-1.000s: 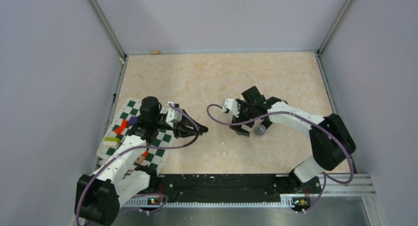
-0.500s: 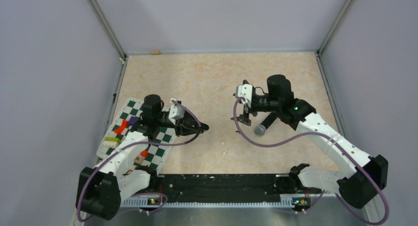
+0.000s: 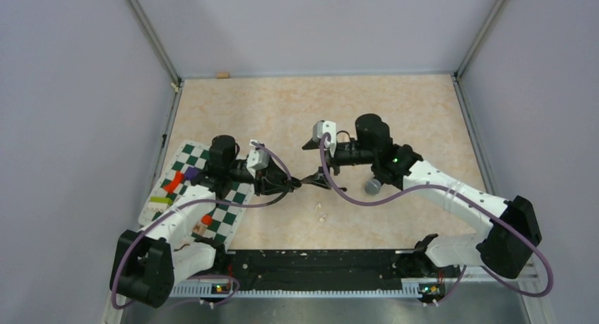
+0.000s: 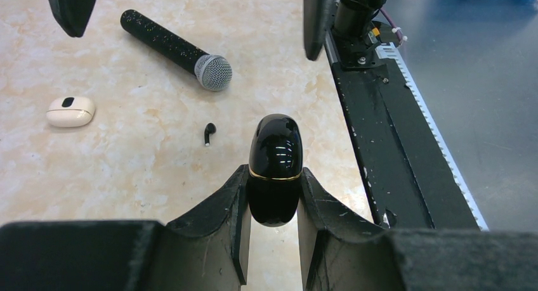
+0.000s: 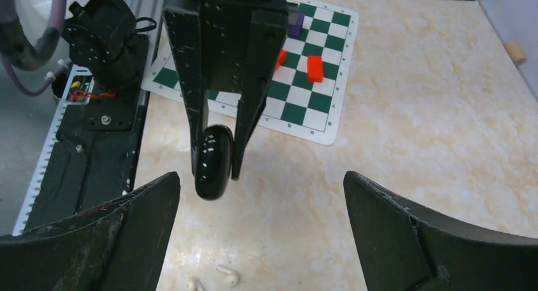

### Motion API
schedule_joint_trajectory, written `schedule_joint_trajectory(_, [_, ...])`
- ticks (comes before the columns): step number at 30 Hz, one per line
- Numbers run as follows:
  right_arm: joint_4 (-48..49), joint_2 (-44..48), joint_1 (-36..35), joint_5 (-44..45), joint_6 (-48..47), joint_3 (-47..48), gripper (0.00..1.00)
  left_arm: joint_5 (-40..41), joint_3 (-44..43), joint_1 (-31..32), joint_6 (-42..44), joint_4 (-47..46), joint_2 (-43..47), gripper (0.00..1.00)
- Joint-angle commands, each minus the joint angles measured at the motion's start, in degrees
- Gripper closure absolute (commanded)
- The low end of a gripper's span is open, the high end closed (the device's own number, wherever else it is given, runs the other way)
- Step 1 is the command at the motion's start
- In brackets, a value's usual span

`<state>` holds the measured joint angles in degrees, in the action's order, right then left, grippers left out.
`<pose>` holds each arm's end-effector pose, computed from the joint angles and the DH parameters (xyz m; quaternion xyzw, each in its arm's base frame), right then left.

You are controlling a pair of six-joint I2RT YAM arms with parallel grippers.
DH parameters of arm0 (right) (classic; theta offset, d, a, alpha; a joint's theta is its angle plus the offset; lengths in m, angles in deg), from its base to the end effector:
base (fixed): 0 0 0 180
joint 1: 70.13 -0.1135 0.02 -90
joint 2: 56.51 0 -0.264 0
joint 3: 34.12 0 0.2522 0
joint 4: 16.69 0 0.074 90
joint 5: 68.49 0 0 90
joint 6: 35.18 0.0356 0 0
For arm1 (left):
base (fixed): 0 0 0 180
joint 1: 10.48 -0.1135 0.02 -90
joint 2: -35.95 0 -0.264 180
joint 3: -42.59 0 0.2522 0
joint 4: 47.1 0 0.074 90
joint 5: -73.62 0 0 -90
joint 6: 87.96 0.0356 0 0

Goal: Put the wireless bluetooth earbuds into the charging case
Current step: Adjust the earbud at the center of the board, then open the charging case.

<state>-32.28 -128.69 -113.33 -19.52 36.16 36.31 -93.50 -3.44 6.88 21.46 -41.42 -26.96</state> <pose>0.1936 0.2139 0.3271 -0.5659 0.5405 0.3938 0.4822 0.1965 -0.0978 0.2439 0.5336 0.5080 -0.5106 0.4433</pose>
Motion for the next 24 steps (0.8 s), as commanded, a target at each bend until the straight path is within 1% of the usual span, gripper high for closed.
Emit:
schedule_joint_trajectory(1, [5.3, -1.5, -3.5, 1.5, 2.1, 0.4, 0.01, -0.7, -2.0, 0.4, 0.0, -1.1, -0.7, 1.00])
schedule_joint_trajectory(4, [4.8, -2.9, -5.4, 4.7, -0.6, 0.1, 0.01, -0.4, -2.1, 0.4, 0.1, -1.1, -1.0, 1.00])
schedule_joint_trajectory(9, [6.6, -4.0, -6.5, 10.6, -1.2, -0.9, 0.01, -0.3, -2.1, 0.4, 0.0, -0.9, -0.9, 1.00])
schedule_joint_trajectory(18, [6.5, -4.0, -6.6, 13.1, -3.1, -1.4, 0.01, -0.7, -1.8, 0.4, 0.1, -0.9, -0.6, 1.00])
schedule_joint_trajectory(20, [6.5, -3.6, -6.6, 15.5, -4.1, -1.4, 0.01, -0.7, -1.8, 0.4, 0.1, -0.9, -0.6, 1.00])
schedule_joint_trajectory(24, [6.9, -1.6, -6.6, 23.0, -6.4, -1.0, 0.01, -0.7, -1.8, 0.4, 0.1, -0.8, -0.4, 1.00])
